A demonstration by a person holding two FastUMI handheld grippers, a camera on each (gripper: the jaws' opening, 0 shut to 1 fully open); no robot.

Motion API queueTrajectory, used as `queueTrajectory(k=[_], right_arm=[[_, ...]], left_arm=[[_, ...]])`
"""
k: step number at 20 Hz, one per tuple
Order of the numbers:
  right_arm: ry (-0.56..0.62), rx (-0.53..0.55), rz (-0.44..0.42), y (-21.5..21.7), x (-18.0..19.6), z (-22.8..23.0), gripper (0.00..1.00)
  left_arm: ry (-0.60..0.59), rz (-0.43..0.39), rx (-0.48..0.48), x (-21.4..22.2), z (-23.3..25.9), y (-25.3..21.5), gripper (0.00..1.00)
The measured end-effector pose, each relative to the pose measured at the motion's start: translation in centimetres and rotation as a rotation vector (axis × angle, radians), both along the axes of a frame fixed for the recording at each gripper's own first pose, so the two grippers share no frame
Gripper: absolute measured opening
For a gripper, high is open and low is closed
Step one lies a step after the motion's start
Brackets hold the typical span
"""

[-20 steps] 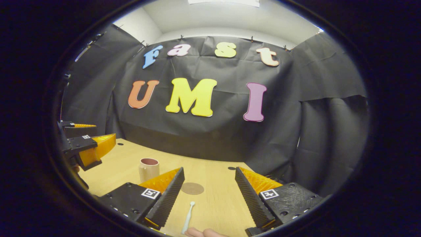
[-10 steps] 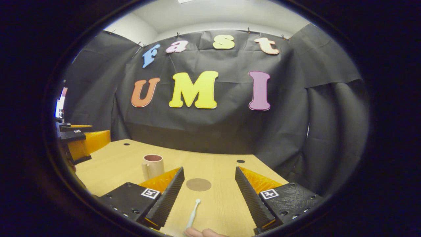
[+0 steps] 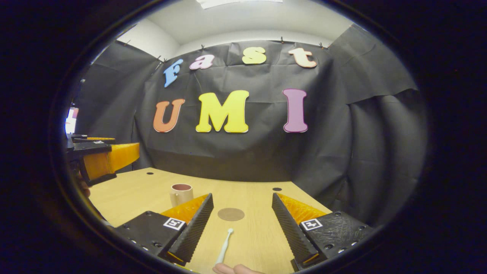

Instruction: Put the toothbrush and toothpaste on the desktop into the cup, then pick up the cup and place it on the coaster on the desktop.

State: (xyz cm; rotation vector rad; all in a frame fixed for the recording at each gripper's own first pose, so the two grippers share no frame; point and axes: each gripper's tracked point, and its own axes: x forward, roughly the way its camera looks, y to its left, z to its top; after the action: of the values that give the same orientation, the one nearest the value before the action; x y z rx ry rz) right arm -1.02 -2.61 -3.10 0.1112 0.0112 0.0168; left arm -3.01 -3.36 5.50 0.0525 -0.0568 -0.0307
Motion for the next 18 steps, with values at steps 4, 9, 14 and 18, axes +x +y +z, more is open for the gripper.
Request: queueTrajectory(k=[4, 9, 14, 18], right_arm=[[0.022, 0.007, -0.004, -0.3, 0.3, -0.7, 0.94], [0.039, -0.001, -0.046, -1.8, 0.3, -1.2, 0.96], [0.056, 0.01, -0.069, -2.8, 0.7, -2.4, 0.96], [0.103, 0.065, -0.043, -1.8, 1.1, -4.4, 0.96]], left_arm=[[-0.014, 0.014, -0.004, 0.0, 0.3, 0.0, 0.98], [0.072, 0.016, -0.049, 0.5, -1.7, 0.4, 0.98], [0.12, 0.017, -0.028, 1.5, -4.3, 0.2, 0.98], [0.253, -0.015, -0.032, 2.1, -10.0, -0.5, 0.98]])
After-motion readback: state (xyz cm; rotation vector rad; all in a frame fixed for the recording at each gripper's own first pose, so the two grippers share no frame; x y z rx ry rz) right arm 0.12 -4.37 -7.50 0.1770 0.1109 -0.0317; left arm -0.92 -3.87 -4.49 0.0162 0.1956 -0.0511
